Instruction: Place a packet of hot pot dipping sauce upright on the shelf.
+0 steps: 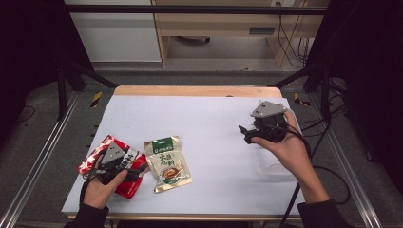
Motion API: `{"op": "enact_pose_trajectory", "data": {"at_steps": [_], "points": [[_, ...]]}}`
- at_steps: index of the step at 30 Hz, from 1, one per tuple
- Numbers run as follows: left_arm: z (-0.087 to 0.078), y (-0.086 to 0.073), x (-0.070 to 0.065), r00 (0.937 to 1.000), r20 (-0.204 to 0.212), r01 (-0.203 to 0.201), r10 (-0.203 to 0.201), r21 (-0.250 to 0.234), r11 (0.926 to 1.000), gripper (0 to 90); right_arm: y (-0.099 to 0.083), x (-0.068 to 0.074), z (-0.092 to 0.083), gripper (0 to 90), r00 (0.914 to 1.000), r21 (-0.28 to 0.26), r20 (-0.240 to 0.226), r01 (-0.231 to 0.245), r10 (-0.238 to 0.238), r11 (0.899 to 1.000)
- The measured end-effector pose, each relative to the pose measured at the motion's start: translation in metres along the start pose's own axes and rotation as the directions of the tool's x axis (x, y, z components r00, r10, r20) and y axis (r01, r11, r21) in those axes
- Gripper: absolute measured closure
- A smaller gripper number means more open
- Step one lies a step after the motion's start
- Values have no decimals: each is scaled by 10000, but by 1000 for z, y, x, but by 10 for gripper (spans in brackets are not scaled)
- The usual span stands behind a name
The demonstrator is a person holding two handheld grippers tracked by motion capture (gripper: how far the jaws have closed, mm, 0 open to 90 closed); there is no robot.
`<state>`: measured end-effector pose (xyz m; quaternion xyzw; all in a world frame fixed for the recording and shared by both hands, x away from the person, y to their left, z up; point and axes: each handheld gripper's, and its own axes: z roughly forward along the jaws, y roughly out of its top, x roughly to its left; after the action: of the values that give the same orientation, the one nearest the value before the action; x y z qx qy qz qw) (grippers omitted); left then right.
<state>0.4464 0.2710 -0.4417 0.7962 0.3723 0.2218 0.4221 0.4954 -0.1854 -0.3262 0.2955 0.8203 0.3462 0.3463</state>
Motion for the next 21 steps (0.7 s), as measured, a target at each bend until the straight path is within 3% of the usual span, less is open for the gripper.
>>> {"op": "enact_pose_trajectory", "data": {"at_steps": [1,3,5,6,11,21], "points": [[0,0,0,10000,6,6,-6,-32,10000,60,1,13,4,127,9997,-204,-202,-108,104,9997],[0,1,-1,10000,82,-40,41,-58,10000,60,1,18,6,126,9993,-202,-365,-80,73,9998],[0,2,-3,9998,152,-140,140,-43,9999,57,0,42,19,125,9968,-29,-797,-64,62,10000],[1,2,-3,9997,159,-158,159,-50,9999,57,0,42,19,125,9968,-29,-797,-64,62,10000],[3,3,-4,9996,211,-180,179,45,9998,56,-3,75,42,134,9905,113,-1355,-202,216,9997],[6,7,1,9994,261,-234,231,125,9996,59,-15,109,68,143,9792,280,-1891,-701,741,9971]]}}
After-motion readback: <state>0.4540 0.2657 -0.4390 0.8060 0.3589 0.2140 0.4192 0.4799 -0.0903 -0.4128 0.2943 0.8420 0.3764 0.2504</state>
